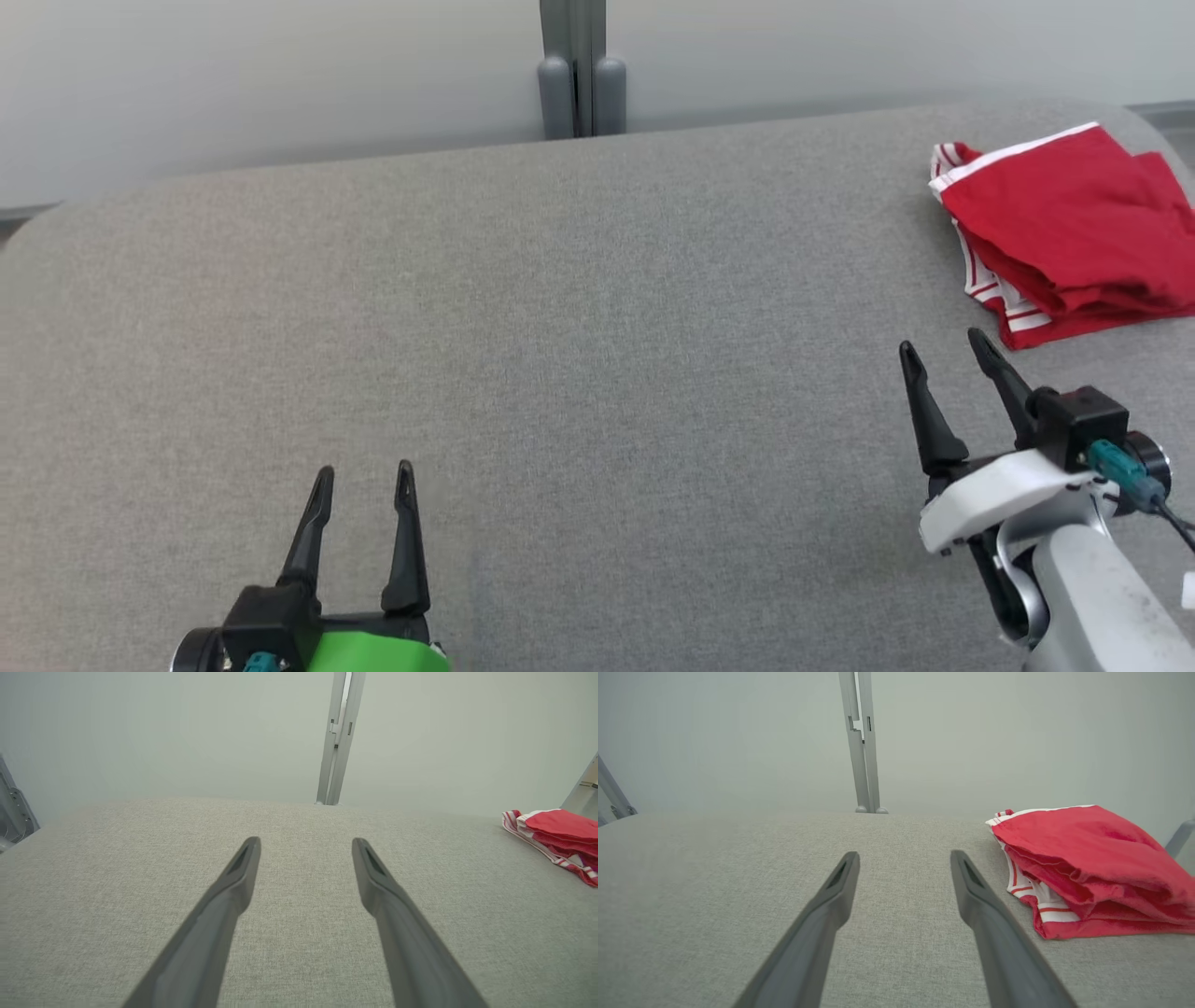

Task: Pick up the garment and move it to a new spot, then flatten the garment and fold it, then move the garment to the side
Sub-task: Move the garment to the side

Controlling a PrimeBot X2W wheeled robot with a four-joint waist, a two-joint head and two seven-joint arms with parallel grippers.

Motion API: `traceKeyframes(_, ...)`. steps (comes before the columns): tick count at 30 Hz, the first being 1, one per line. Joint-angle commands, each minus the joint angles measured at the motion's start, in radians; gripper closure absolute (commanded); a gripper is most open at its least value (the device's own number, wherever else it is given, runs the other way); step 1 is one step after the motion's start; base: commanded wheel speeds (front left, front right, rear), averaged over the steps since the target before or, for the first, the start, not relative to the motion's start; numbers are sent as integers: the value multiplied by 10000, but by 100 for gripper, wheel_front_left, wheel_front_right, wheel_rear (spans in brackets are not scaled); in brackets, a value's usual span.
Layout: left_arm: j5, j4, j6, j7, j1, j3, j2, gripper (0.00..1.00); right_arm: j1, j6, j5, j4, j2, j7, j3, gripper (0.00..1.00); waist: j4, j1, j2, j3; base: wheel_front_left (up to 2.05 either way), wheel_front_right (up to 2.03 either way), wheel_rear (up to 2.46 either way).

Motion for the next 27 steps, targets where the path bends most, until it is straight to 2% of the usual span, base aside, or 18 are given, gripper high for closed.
traceKeyframes(1,-13,-46,88,-28,251,124,23,0,434,-14,7,-382,161,-17,-47,0,-127,0,0,-791,0,0,0)
traceKeyframes(6,242,-274,107,-30,611,351,21,0,1577,-14,166,-1813,507,-18,121,0,-152,0,0,-1139,0,0,0)
traceKeyframes(11,332,-482,39,-28,1066,554,21,0,2706,-14,574,-2820,429,-18,325,0,-119,0,0,-1506,0,0,0)
traceKeyframes(17,362,-561,-106,-28,1570,627,21,0,3451,-15,541,-3052,442,-19,286,0,-23,0,0,-1834,0,0,0)
traceKeyframes(27,253,-320,-332,-28,1818,485,20,0,3687,-13,460,-3078,572,-19,183,0,109,0,0,-2039,0,0,0)
